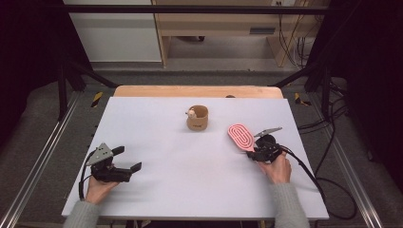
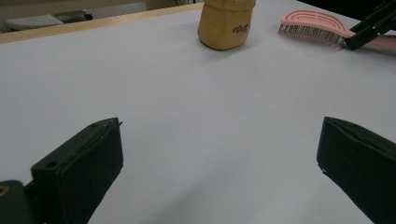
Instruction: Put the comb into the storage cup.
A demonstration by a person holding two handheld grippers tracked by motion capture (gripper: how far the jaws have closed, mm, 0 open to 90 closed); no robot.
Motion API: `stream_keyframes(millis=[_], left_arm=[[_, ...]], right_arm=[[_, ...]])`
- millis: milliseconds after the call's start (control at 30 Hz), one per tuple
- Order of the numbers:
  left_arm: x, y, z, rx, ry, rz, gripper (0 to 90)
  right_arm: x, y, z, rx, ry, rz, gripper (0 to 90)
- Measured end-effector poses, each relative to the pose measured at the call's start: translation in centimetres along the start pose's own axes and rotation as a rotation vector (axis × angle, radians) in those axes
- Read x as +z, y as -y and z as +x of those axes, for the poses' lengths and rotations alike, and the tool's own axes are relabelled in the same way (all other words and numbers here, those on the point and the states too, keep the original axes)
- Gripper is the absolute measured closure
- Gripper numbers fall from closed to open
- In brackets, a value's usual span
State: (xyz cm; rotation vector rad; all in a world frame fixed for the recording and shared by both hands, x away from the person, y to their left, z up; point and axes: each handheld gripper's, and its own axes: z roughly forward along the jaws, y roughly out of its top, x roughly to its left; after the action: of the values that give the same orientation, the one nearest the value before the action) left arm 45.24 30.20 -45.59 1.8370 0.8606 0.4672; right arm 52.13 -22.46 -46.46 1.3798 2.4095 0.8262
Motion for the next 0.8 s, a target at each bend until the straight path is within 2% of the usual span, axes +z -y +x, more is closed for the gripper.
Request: stream_keyframes(millis=[800], left_arm=[[-0.03,-0.01,0.02,-0.002,0.000,-0.001,0.1]], right_arm=[[-0.10,-0.04,0.04,0.032,-0.001,0.011,69.2]])
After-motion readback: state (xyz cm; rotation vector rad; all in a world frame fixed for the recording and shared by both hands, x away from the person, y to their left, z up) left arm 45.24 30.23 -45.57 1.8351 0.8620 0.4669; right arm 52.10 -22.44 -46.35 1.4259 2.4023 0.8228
